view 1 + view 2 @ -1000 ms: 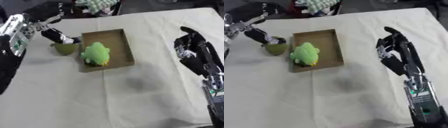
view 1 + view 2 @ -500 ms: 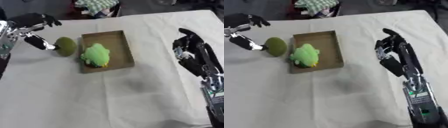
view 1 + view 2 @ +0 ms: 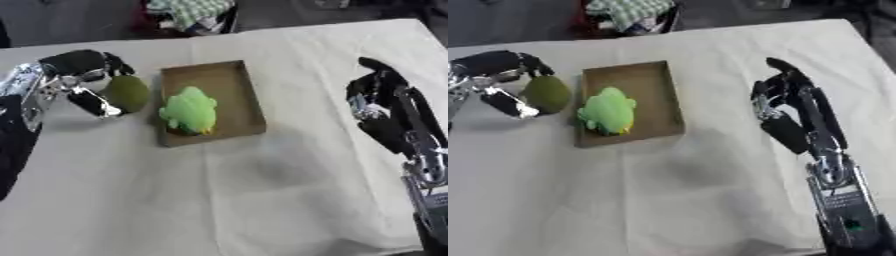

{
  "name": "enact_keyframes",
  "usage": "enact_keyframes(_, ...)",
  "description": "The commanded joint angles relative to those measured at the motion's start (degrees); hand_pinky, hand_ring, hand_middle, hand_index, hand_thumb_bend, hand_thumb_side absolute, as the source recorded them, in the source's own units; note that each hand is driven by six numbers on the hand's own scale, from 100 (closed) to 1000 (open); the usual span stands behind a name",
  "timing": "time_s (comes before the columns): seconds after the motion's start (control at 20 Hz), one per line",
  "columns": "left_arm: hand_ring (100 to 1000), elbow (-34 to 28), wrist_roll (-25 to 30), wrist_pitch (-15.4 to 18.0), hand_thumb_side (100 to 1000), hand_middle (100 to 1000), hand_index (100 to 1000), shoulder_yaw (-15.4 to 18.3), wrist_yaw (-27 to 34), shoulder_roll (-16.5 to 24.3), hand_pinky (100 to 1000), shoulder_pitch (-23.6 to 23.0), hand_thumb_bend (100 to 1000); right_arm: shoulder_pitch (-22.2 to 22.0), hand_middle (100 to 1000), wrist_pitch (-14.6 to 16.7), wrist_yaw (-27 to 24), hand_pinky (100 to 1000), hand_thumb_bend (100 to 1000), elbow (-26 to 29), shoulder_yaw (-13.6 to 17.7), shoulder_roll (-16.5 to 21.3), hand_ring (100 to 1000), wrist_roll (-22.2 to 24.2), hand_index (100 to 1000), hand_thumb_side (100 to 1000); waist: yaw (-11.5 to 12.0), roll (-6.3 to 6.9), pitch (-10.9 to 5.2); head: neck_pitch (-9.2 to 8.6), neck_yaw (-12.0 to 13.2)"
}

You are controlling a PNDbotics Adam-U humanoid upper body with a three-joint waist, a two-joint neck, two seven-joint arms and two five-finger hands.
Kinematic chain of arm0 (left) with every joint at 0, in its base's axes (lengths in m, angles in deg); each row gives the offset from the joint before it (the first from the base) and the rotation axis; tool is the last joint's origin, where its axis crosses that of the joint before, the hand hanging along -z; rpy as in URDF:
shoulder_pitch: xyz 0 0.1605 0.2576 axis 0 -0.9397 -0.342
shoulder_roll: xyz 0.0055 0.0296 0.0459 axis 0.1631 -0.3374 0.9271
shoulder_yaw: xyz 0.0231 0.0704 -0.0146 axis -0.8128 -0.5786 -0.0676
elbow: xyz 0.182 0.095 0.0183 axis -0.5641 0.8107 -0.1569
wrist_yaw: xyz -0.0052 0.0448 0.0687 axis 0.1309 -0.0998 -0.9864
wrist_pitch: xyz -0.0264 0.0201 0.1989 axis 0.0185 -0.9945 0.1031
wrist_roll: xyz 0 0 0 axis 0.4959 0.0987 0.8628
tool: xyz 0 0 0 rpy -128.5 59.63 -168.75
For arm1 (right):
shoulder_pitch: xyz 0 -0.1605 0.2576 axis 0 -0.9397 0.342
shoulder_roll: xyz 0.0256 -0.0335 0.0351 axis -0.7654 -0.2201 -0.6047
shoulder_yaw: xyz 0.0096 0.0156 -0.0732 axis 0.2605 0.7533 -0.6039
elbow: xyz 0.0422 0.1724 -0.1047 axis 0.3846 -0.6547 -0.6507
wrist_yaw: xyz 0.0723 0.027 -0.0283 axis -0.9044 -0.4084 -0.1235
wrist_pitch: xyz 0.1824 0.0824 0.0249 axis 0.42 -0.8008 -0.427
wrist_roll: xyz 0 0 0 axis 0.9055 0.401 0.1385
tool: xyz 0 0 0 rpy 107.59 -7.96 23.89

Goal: Pick up objects on the table and place them in the box.

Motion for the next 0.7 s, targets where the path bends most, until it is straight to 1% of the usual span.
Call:
enact_keyframes(0.05,589,-0.54,-2.62,-1.15,223,609,810,0.83,-1.90,0.75,605,0.81,377,0.57,577,0.04,-0.34,513,100,0.70,0.00,0.30,578,0.09,912,594,-0.09,-0.05,-0.86,-0.74,-0.08)
enact_keyframes(0.1,567,-0.73,-3.64,-1.68,193,585,791,0.93,-2.60,0.70,586,0.76,370,0.56,577,0.04,-0.35,513,100,0.69,0.01,0.29,578,0.09,912,594,-0.10,-0.04,-0.86,-0.76,-0.12)
enact_keyframes(0.15,507,-1.07,-4.69,-2.24,107,517,730,1.12,-3.17,0.68,526,0.75,345,0.54,577,0.04,-0.36,513,100,0.68,0.02,0.29,578,0.09,912,593,-0.10,-0.04,-0.86,-0.78,-0.14)
enact_keyframes(0.2,507,-1.57,-5.77,-2.81,107,517,730,1.27,-3.66,0.68,526,0.71,345,0.54,577,0.05,-0.37,513,100,0.68,0.03,0.28,578,0.09,912,593,-0.11,-0.04,-0.86,-0.80,-0.15)
enact_keyframes(0.25,454,-2.25,-6.81,-3.40,100,455,660,1.57,-3.87,0.71,473,0.75,312,0.53,577,0.04,-0.38,513,100,0.67,0.05,0.28,578,0.09,913,593,-0.12,-0.07,-0.86,-0.78,-0.21)
enact_keyframes(0.3,386,-3.19,-7.84,-4.05,100,374,566,1.98,-3.71,0.73,415,0.78,254,0.52,576,0.04,-0.38,513,100,0.66,0.08,0.28,578,0.07,913,592,-0.11,-0.10,-0.86,-0.78,-0.26)
enact_keyframes(0.35,365,-4.36,-8.81,-4.64,100,348,540,2.45,-3.17,0.80,400,0.77,234,0.52,576,0.03,-0.39,513,100,0.66,0.11,0.29,577,0.05,913,592,-0.09,-0.11,-0.85,-0.81,-0.31)
enact_keyframes(0.45,340,-6.74,-10.92,-5.61,100,315,506,2.93,-1.80,1.15,375,0.68,208,0.49,576,0.03,-0.40,513,100,0.64,0.15,0.32,577,0.02,913,592,-0.05,-0.12,-0.84,-0.82,-0.41)
enact_keyframes(0.5,337,-7.77,-12.03,-5.83,100,311,503,2.95,-0.82,1.41,374,0.71,197,0.47,576,0.02,-0.40,513,100,0.62,0.15,0.35,577,0.02,913,593,-0.01,-0.11,-0.84,-0.80,-0.47)
enact_keyframes(0.55,337,-8.53,-13.87,-5.87,116,311,503,2.68,0.33,1.71,376,0.74,106,0.45,576,0.02,-0.41,513,100,0.60,0.15,0.39,577,0.02,913,590,0.02,-0.09,-0.85,-0.78,-0.49)
enact_keyframes(0.6,338,-8.91,-16.17,-5.77,100,313,505,2.13,1.40,1.97,379,0.83,172,0.45,576,0.02,-0.41,513,100,0.58,0.13,0.42,577,0.04,913,592,0.04,-0.07,-0.87,-0.75,-0.49)
enact_keyframes(0.7,338,-9.79,-19.12,-5.15,100,314,506,0.94,3.53,2.11,381,1.37,162,0.45,576,0.06,-0.42,513,100,0.56,0.05,0.41,577,0.11,913,591,0.03,-0.07,-0.92,-0.72,-0.55)
